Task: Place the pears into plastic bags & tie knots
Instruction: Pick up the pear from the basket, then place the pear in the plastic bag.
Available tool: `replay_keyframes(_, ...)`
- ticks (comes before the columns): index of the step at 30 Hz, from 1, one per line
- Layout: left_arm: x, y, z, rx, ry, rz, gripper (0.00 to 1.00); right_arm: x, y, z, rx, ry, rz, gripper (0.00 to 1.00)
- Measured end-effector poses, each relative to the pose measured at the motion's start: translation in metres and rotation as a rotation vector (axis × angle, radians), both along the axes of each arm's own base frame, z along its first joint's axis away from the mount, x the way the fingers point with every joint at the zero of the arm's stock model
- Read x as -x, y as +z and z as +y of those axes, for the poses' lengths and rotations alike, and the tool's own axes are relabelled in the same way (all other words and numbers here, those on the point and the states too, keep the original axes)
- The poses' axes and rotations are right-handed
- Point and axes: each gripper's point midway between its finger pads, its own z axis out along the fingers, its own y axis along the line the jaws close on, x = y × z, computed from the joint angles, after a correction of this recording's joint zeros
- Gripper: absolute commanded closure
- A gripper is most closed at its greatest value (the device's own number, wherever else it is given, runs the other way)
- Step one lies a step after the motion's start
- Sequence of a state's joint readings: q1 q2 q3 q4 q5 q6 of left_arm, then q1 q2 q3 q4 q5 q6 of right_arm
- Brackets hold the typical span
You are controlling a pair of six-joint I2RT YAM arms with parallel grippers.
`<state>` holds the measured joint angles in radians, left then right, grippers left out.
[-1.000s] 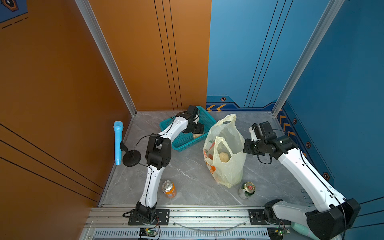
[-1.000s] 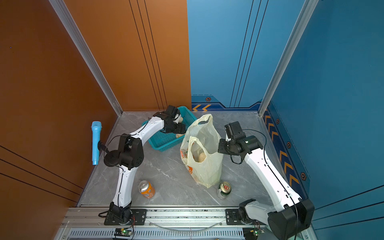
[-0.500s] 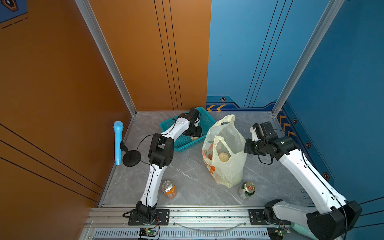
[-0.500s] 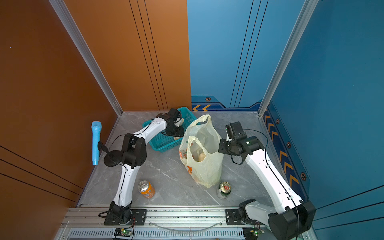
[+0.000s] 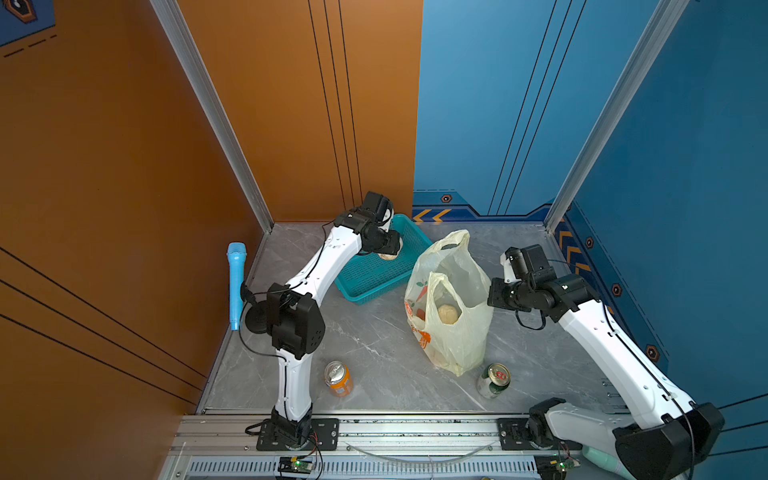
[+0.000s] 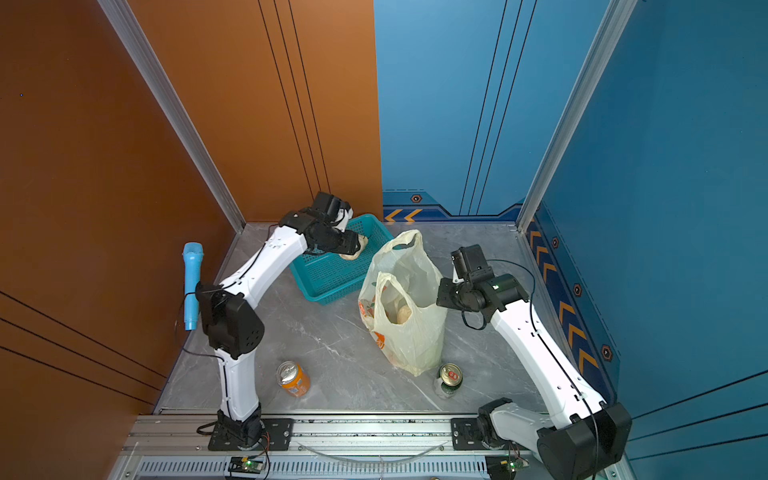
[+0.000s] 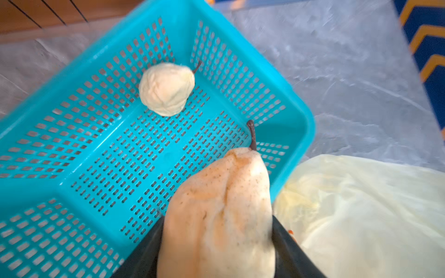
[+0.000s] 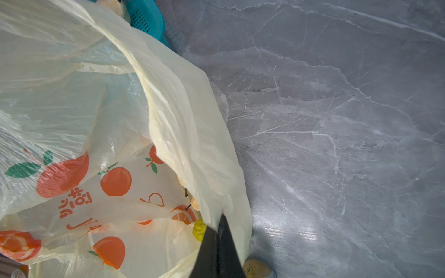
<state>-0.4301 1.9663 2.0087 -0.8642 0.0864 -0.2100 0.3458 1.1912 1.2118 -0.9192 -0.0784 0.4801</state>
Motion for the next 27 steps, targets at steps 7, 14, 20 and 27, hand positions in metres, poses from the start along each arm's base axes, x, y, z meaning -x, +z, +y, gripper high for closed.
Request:
replay_keyframes(7,0.055,0.09,-0.011,0.104,-0.057,-0.15,0.5,-0.002,0.0,0.002,-0.007,0.003,-0.008,1.0)
replay_keyframes(14,0.131,0.127,-0.037,0.153,-0.171,-0.229,0.51,-0.003,0.0,0.002,-0.019,0.004,-0.007,1.0)
replay_keyframes(20,0.184,0.109,-0.076,0.151,-0.302,-0.198,0.51,-0.003,-0.001,0.003,-0.023,0.007,-0.003,1.0)
replay_keyframes(27,0.189,0.058,-0.109,0.095,-0.349,-0.119,0.52,-0.005,-0.003,0.005,-0.027,0.01,0.0,1.0)
